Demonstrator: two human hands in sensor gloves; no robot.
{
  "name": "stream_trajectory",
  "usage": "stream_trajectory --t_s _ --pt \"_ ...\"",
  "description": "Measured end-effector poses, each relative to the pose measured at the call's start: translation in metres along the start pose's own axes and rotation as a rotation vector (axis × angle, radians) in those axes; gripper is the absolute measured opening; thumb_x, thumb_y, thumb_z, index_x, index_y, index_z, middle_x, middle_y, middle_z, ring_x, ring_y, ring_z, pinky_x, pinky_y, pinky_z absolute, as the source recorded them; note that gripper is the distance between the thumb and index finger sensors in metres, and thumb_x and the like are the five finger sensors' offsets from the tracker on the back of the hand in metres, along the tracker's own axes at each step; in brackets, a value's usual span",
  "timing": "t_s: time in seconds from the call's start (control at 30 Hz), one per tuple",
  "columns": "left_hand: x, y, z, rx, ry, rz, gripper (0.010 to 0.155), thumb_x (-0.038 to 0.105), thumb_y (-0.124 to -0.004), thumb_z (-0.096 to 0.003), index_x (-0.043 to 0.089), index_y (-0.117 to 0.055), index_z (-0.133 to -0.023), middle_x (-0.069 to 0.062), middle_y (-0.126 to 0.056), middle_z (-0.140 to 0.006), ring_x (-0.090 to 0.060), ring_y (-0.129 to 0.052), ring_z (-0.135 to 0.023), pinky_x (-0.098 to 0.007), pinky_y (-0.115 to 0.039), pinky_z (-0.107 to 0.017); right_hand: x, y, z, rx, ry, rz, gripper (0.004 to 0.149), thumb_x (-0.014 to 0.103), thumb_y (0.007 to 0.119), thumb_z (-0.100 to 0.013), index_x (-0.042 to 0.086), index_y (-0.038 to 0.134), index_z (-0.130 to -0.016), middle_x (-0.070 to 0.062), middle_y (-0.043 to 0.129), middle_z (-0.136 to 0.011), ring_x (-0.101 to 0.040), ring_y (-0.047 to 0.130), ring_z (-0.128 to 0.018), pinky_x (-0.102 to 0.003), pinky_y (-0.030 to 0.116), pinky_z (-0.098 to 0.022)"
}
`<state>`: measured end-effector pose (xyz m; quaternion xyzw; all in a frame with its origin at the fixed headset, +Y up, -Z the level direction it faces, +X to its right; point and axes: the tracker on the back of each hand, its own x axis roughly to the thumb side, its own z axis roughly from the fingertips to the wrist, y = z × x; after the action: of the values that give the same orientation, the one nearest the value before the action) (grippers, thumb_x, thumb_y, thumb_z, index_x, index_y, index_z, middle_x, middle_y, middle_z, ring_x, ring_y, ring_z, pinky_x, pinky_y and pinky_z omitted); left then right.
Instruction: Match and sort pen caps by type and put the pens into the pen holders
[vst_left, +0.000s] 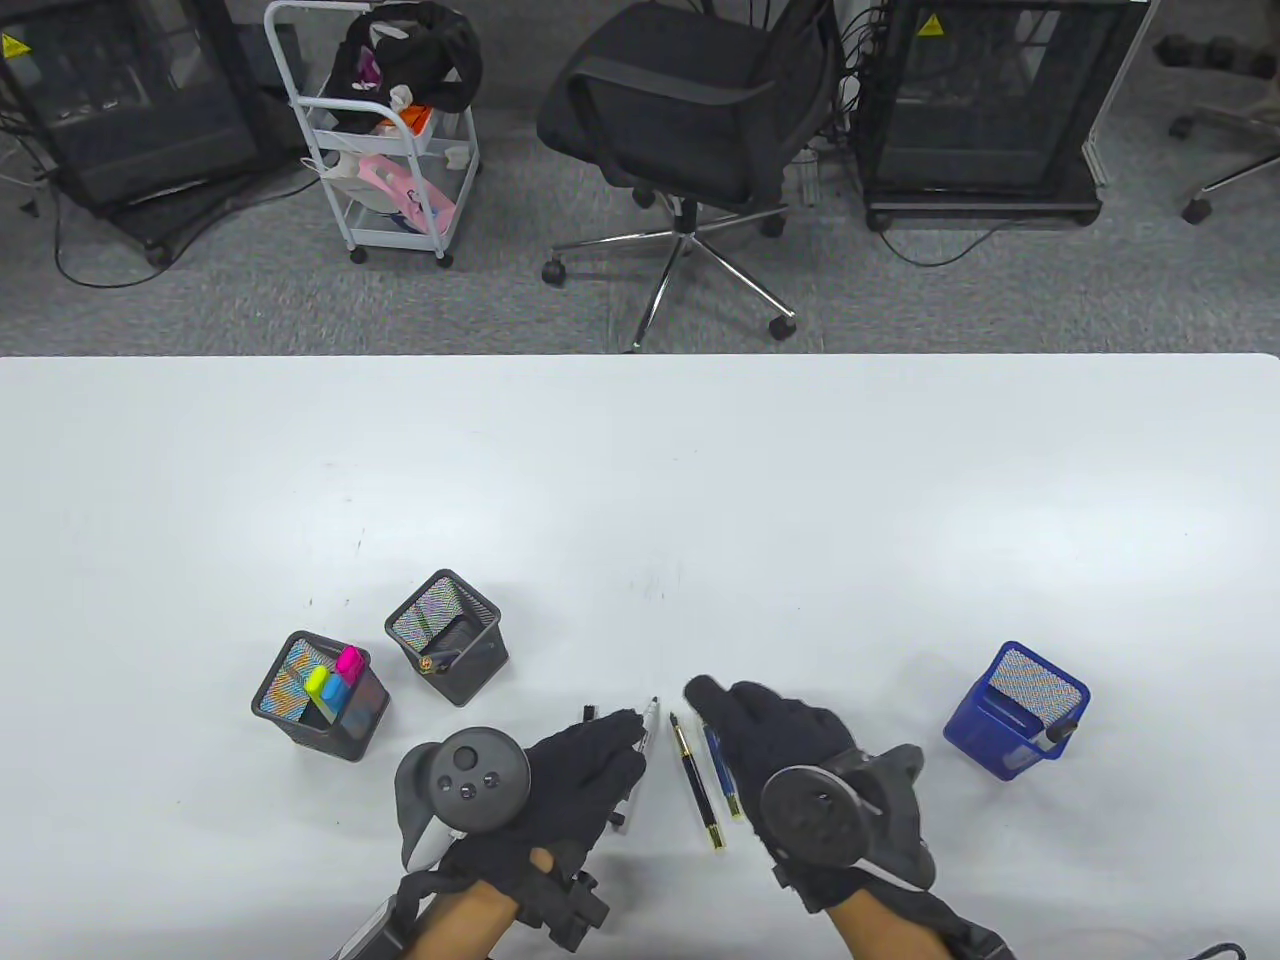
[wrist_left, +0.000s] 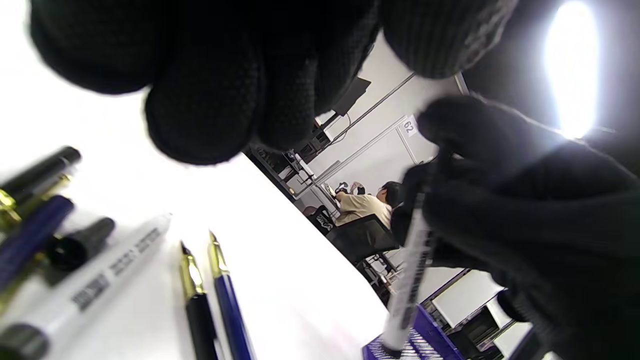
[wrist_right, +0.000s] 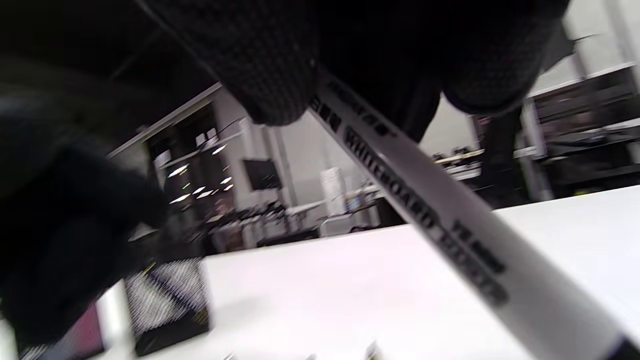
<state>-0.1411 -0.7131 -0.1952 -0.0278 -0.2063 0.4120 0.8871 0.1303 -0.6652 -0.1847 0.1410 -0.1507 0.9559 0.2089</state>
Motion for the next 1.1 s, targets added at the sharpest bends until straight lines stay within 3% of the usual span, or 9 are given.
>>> stream_trajectory --t_s 0.2,0.4,0.47,0.6,0.9,1.1 --pt "-0.002 0.004 0.002 -0.008 -0.002 -0.135 0.064 0.045 -0.073 -0.0471 0.003 -0.082 -0.094 -0.026 -0.098 -0.078 -0.038 -0.105 -0.054 -0.063 -0.082 -0.044 -0.039 -0.072 -0.004 -0.213 0.181 0.035 0.050 0.028 0.090 -0.044 0.020 0.076 -0.091 -0.013 0.097 -0.077 -0.033 0.109 -0.059 -0.050 0.090 -0.047" --pt "-0.006 0.010 0.000 0.000 0.017 -0.139 0.064 0.045 -0.074 -0.0472 0.003 -0.082 -0.095 -0.026 -0.096 -0.080 -0.039 -0.104 -0.056 -0.064 -0.081 -0.045 -0.086 -0.139 -0.002 -0.197 0.364 0.182 0.046 0.030 0.090 -0.044 0.017 0.080 -0.086 -0.013 0.100 -0.074 -0.033 0.108 -0.059 -0.052 0.088 -0.048" --pt "-0.005 0.011 0.000 0.005 0.011 -0.142 0.063 0.045 -0.073 -0.0473 0.004 -0.082 -0.094 -0.026 -0.097 -0.080 -0.039 -0.104 -0.056 -0.064 -0.081 -0.045 -0.104 -0.150 0.004 -0.192 0.423 0.203 0.045 0.031 0.090 -0.044 0.017 0.081 -0.086 -0.013 0.100 -0.075 -0.033 0.108 -0.059 -0.053 0.087 -0.049" --pt "-0.003 0.009 -0.001 -0.002 0.006 -0.150 0.063 0.045 -0.074 -0.0475 0.004 -0.082 -0.094 -0.026 -0.097 -0.080 -0.039 -0.104 -0.056 -0.064 -0.082 -0.045 -0.128 -0.150 0.014 -0.151 0.493 0.212 0.044 0.031 0.090 -0.044 0.018 0.082 -0.085 -0.013 0.100 -0.076 -0.034 0.106 -0.062 -0.054 0.085 -0.050" --pt "-0.005 0.009 0.002 -0.008 0.015 -0.175 0.063 0.045 -0.074 -0.0475 0.005 -0.082 -0.095 -0.026 -0.096 -0.081 -0.039 -0.104 -0.057 -0.064 -0.082 -0.045 -0.154 -0.103 0.028 -0.014 0.550 0.184 0.042 0.034 0.087 -0.045 0.020 0.081 -0.085 -0.010 0.100 -0.078 -0.037 0.099 -0.073 -0.058 0.079 -0.056" --pt "-0.007 0.011 0.002 -0.003 0.024 -0.170 0.063 0.045 -0.074 -0.0475 0.005 -0.081 -0.095 -0.026 -0.095 -0.083 -0.040 -0.103 -0.059 -0.064 -0.081 -0.046 -0.161 -0.088 0.033 0.026 0.571 0.184 0.040 0.032 0.084 -0.047 0.021 0.082 -0.085 -0.010 0.099 -0.082 -0.037 0.092 -0.083 -0.060 0.077 -0.059"
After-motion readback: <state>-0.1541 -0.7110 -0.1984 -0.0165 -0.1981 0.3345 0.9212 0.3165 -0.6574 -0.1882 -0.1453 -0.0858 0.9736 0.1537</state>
